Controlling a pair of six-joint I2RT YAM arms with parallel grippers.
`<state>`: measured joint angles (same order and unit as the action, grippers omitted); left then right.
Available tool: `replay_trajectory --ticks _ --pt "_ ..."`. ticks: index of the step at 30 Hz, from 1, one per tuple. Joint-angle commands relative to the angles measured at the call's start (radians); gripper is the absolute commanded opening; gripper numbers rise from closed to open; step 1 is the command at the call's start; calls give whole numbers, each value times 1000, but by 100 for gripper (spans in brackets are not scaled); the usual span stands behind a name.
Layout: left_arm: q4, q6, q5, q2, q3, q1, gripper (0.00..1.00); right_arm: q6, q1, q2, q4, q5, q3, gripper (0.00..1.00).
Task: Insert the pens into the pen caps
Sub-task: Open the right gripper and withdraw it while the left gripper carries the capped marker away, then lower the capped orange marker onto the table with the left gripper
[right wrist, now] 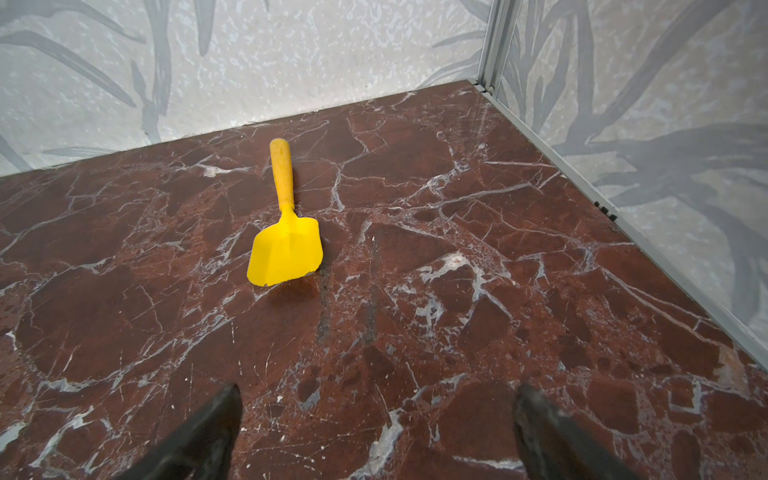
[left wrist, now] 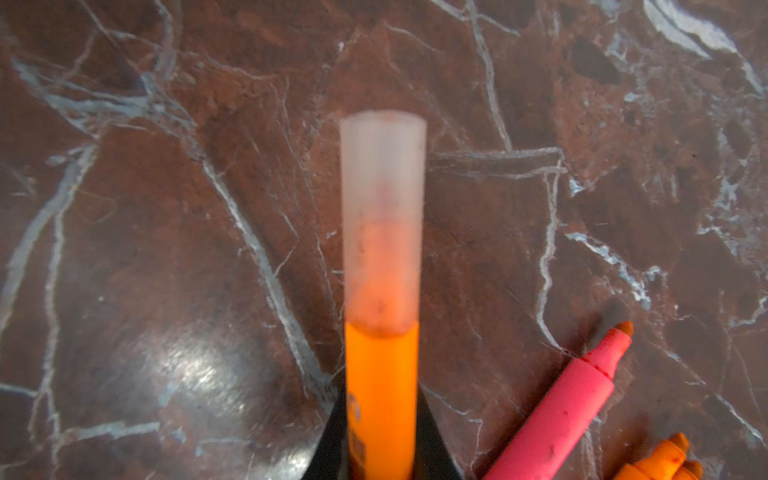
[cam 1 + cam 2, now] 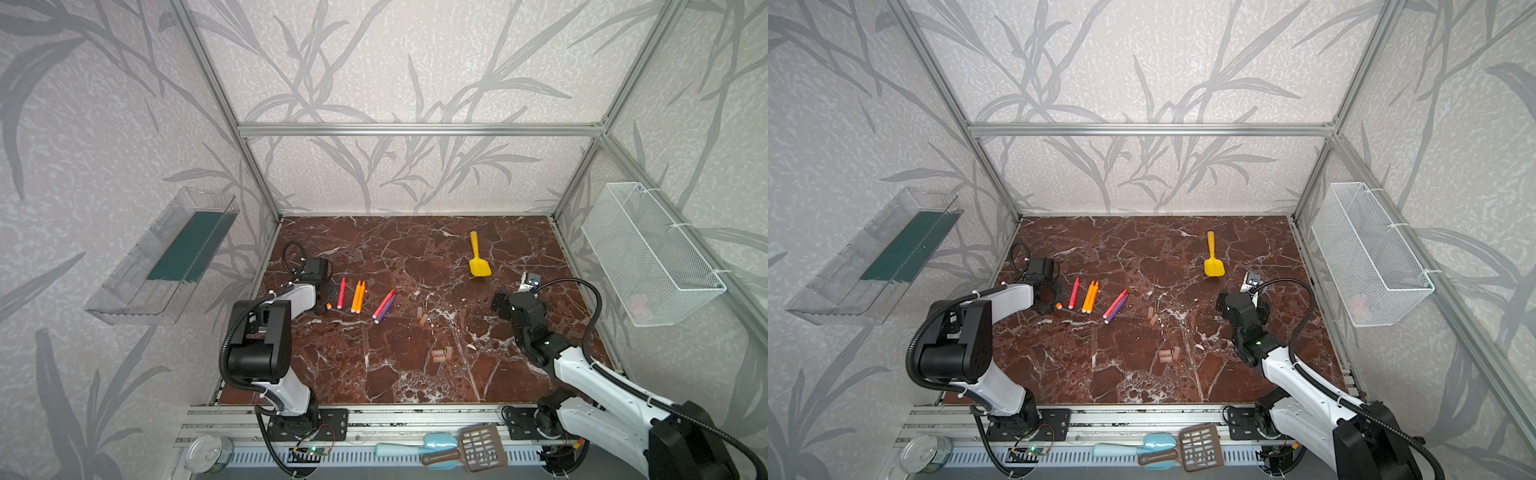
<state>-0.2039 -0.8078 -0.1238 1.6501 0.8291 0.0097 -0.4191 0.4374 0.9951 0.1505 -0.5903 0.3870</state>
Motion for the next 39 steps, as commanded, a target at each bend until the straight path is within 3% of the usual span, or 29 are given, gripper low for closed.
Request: replay_trajectory --ticks 1,5,15,21,24,29,31,32,34,37,39 --pt "-60 -50 -44 -13 4 4 0 -7 -6 11 25 -14 36 99" --pt "-106 -38 5 32 49 6 0 -7 -6 -9 30 -11 25 99" --pt "-119 -28 -13 17 58 6 39 -15 -17 -81 44 -2 -23 99" --pt "-138 -16 -10 -25 80 8 43 -21 -22 -110 49 4 -41 99" --pt "-226 -13 -28 -88 126 6 51 -20 -25 -117 52 7 -45 99" --pt "-396 -49 -66 -201 216 8 57 -23 -31 -117 48 18 -46 99" --pt "-337 -47 -55 -260 184 7 51 -24 -31 -129 50 21 -52 99" --pt "-249 -23 -26 -295 136 7 46 -23 -32 -134 53 24 -57 99" --pt "-27 54 42 -364 8 8 46 -23 -34 -138 60 27 -62 99" --pt "254 177 251 -473 -156 14 57 -25 -35 -138 58 32 -63 99" --pt "380 203 401 -547 -244 11 56 -24 -35 -145 61 37 -68 99"
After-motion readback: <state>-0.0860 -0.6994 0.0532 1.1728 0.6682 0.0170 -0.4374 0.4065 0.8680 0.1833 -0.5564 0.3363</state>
